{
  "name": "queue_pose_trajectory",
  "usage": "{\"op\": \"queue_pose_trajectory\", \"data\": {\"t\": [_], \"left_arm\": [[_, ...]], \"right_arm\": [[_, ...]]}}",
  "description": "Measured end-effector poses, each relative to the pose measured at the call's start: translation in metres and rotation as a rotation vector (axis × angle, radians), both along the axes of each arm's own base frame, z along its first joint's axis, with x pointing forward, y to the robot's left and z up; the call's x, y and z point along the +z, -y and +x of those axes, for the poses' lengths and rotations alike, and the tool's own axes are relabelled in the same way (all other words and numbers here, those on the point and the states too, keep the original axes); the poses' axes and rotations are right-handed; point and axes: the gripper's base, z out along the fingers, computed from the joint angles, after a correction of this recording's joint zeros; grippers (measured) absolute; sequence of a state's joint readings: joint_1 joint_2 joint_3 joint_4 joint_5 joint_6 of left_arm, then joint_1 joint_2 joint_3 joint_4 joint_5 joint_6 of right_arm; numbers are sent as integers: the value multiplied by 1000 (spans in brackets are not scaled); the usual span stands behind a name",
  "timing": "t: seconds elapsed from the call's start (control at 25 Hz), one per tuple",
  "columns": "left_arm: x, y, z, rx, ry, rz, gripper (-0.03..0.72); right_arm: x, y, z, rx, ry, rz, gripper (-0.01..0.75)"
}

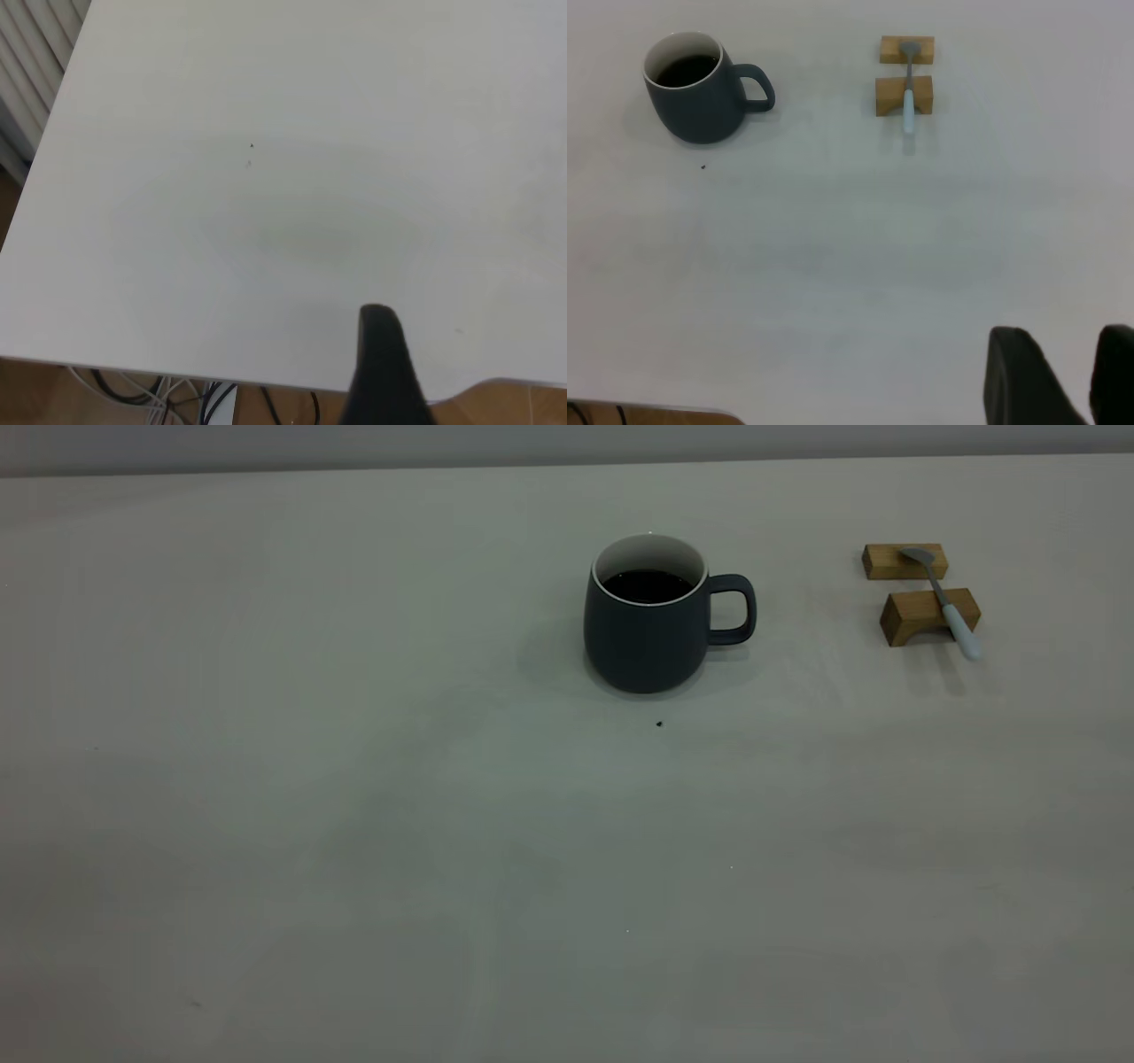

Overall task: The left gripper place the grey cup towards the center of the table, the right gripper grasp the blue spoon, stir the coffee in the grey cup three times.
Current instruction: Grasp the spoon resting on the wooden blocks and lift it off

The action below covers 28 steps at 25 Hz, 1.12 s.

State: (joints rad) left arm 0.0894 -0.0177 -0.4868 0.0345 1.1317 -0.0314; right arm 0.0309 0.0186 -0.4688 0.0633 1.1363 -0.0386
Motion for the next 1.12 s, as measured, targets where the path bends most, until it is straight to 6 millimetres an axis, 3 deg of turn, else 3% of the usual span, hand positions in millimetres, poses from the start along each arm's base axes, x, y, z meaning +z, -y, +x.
{"op": "queue_pose_trajectory", "data": {"t": [0.28,0.44,0.6,0.76,0.96,1.12], "left_arm": [[0,0,0,0,0,0,585],[0,0,0,0,0,0,585],[0,0,0,0,0,0,585],[0,0,0,0,0,0,585],[0,0,0,0,0,0,585],[0,0,0,0,0,0,585]], "right_arm": [[3,0,3,-1,0,0,240],[20,-1,29,-5,-48,-1,281],[34,-2,77,7,-109,-14,410],[32,-8,134,60,-211,-17,528],[15,-11,201,102,-364,-40,556],[-10,-12,249,106,-489,-41,557]]}}
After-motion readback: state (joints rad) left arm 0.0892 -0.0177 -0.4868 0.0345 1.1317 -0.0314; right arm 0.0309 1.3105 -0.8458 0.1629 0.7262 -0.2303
